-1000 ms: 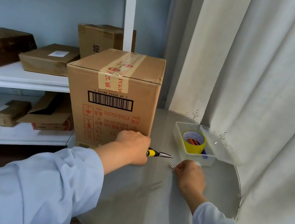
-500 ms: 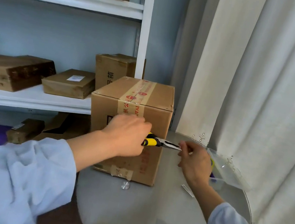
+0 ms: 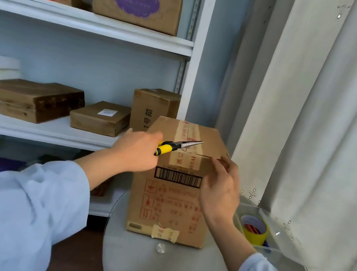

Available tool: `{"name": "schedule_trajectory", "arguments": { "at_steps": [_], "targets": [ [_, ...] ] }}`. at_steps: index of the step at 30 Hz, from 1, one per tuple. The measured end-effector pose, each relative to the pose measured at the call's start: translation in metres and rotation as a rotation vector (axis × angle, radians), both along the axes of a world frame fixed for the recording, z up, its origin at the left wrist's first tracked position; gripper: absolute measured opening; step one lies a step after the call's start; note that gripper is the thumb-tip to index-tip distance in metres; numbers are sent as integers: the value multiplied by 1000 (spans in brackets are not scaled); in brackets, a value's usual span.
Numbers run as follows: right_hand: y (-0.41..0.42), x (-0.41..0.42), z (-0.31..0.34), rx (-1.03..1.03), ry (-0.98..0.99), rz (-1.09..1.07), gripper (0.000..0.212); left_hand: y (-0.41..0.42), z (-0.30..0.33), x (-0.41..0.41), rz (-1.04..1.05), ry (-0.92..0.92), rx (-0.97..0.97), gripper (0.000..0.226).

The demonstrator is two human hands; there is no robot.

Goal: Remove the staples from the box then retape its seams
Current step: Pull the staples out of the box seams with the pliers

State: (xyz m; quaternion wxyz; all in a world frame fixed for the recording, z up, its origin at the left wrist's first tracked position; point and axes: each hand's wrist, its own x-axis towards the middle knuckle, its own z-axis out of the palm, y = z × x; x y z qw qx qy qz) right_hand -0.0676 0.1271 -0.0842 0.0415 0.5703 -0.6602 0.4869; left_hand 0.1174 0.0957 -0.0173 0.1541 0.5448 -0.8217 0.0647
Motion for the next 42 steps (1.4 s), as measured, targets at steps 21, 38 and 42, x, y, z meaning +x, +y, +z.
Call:
{"name": "schedule_trajectory", "arguments": {
  "at_steps": [21, 38, 42],
  "targets": [
    [-22, 7, -3, 99, -48, 251, 86, 7, 16, -4, -190, 33, -3, 29],
    [-18, -49, -7, 135, -60, 385, 80, -4, 10, 3, -177, -198, -252, 27],
    [-20, -51, -6, 150, -72, 412, 84, -9, 12, 6, -197, -236, -245, 31]
  ]
}}
